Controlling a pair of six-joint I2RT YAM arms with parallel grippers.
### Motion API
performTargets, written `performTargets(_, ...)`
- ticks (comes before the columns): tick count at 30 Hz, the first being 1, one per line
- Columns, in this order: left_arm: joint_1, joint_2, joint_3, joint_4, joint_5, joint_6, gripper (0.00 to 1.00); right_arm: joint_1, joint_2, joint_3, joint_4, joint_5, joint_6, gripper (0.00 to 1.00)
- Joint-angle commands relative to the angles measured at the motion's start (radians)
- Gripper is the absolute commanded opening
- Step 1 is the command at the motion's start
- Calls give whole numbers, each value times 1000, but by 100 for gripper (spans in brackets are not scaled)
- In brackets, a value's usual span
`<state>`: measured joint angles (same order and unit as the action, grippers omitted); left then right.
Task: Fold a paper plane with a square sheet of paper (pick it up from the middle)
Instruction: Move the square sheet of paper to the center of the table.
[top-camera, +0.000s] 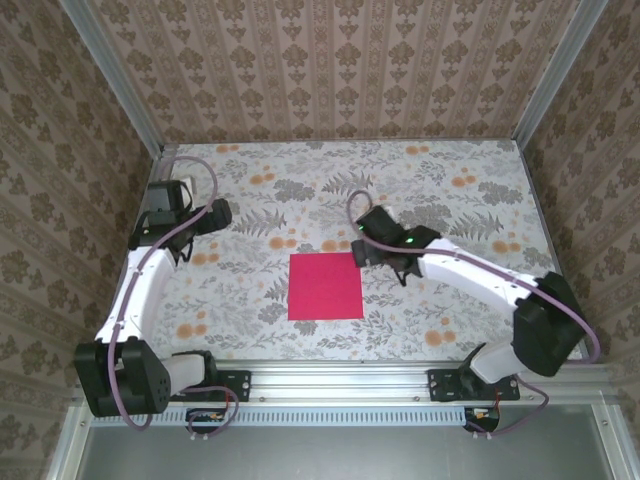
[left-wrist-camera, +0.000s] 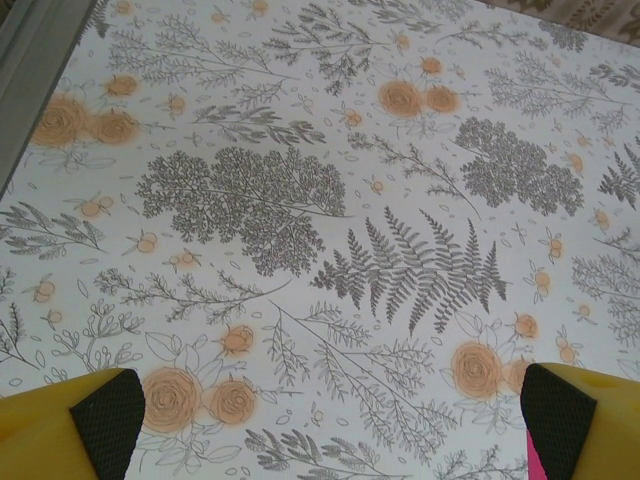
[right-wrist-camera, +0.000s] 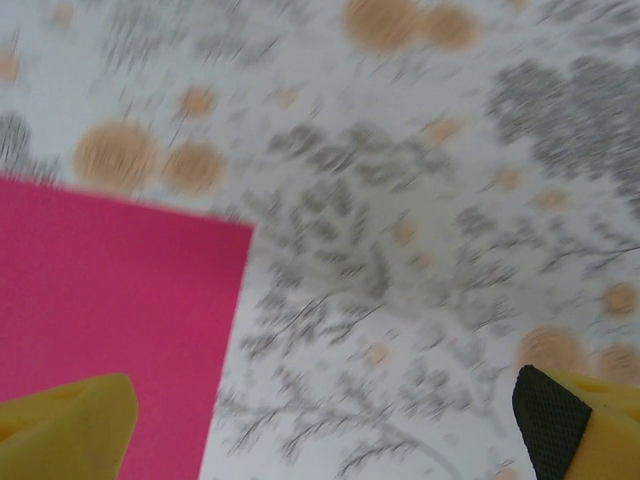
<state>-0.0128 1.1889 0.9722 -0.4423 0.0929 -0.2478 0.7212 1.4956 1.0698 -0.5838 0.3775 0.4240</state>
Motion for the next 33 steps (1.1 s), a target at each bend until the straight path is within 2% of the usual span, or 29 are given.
performTargets(1,-2,-17,23,-50,24,2,100,72,75,65,-173,16,37,100)
performTargets(8,-6,-18,5,-33,15,10,100,176,258,153,-255,55,21,100)
performTargets(19,-5,-1,2,-35,-3,21,100,176,434,221,-287,74,3,100)
performTargets(27,-5,-3,2,-42,-18,22,100,86,499,230,-222,138,-78,100)
performTargets(33,-6,-8,2,-48,-39,20,100,-16,568,283,-84,132,-229,100)
